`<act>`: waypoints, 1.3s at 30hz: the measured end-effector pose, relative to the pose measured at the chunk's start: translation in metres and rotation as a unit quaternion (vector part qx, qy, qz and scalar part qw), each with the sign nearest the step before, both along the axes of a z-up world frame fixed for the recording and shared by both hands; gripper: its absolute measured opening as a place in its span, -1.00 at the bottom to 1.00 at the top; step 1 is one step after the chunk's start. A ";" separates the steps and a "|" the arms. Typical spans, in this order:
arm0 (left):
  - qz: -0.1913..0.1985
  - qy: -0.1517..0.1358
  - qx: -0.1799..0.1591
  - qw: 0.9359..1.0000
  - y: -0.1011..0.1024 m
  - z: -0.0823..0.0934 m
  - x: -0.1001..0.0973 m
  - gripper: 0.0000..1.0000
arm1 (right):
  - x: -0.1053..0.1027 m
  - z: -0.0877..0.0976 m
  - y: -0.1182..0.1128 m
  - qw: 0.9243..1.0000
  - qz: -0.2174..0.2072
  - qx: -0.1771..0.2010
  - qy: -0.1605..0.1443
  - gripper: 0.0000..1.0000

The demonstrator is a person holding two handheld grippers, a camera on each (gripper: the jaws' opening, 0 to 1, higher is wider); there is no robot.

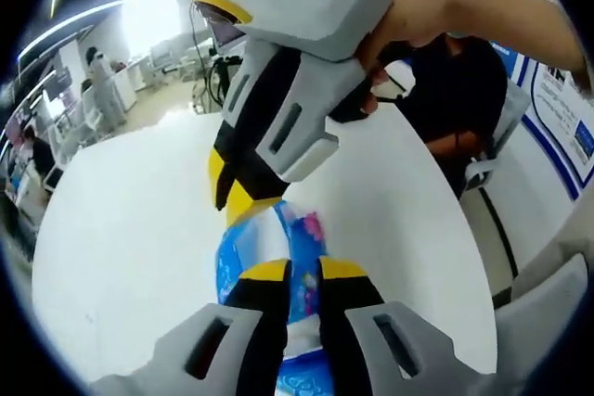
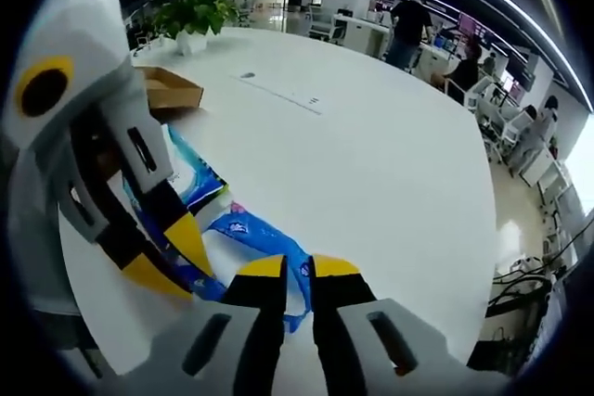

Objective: Operate the shoe box by opening the lid, removing the specified soft item, and placing it in the target area until the item is outside and the box remains undamaged.

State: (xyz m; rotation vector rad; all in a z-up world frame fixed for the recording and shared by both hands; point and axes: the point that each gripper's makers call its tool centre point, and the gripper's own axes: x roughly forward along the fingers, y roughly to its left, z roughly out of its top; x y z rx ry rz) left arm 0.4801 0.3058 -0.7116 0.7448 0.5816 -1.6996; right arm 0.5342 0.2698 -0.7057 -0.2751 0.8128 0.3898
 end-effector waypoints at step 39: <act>0.115 0.028 -0.057 0.991 0.112 0.090 -0.019 -0.21 | -0.067 0.071 0.074 1.000 0.009 -0.006 -0.010 -0.22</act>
